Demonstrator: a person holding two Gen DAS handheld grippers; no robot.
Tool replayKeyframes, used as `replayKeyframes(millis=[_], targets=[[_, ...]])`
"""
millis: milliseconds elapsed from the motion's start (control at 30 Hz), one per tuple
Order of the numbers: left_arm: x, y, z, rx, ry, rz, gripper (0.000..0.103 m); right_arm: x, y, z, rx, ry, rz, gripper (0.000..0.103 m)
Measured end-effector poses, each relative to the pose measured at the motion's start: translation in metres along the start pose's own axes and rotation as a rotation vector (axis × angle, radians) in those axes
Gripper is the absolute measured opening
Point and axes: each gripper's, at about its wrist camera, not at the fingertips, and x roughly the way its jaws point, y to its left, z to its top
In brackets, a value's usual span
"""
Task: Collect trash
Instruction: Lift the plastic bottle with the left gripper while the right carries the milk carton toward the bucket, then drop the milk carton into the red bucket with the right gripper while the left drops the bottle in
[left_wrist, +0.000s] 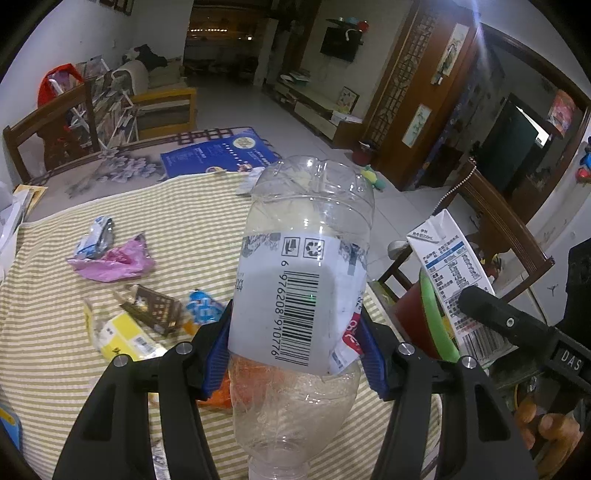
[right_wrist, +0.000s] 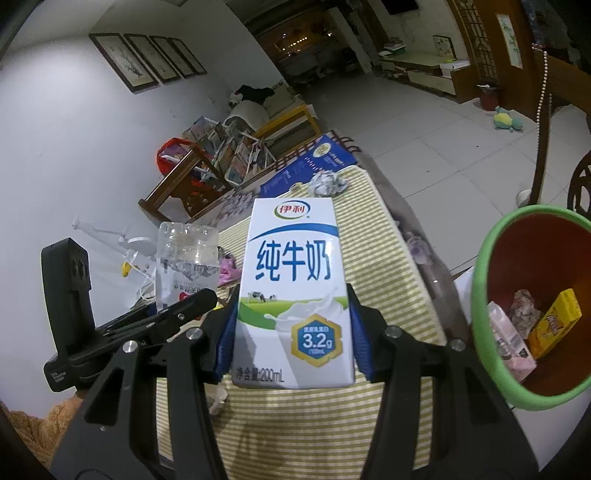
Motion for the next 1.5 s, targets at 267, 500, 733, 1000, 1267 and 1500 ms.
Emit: replayKeyframes(millis=[267, 500, 733, 1000, 1267, 1500], targets=[[0.017, -0.037, 0.005, 0.033, 0.014, -0.007, 0.057, -0.016, -0.037, 0.008, 0.036, -0.018, -0.01, 0.05], [0.028, -0.06, 0.009, 0.057, 0.027, -0.011, 0.057, -0.027, -0.063, 0.012, 0.069, -0.033, -0.026, 0.05], [0.034, -0.08, 0.009, 0.072, 0.037, -0.013, 0.057, -0.038, -0.098, 0.013, 0.113, -0.036, -0.078, 0.05], [0.036, -0.106, 0.006, 0.098, 0.043, -0.022, 0.057, -0.04, -0.148, 0.011, 0.173, 0.01, -0.214, 0.05], [0.042, -0.126, 0.001, 0.112, 0.069, -0.025, 0.057, -0.031, -0.183, 0.005, 0.21, 0.074, -0.3, 0.05], [0.057, -0.161, 0.0, 0.182, 0.1, -0.09, 0.057, -0.048, -0.211, -0.002, 0.277, 0.036, -0.329, 0.068]])
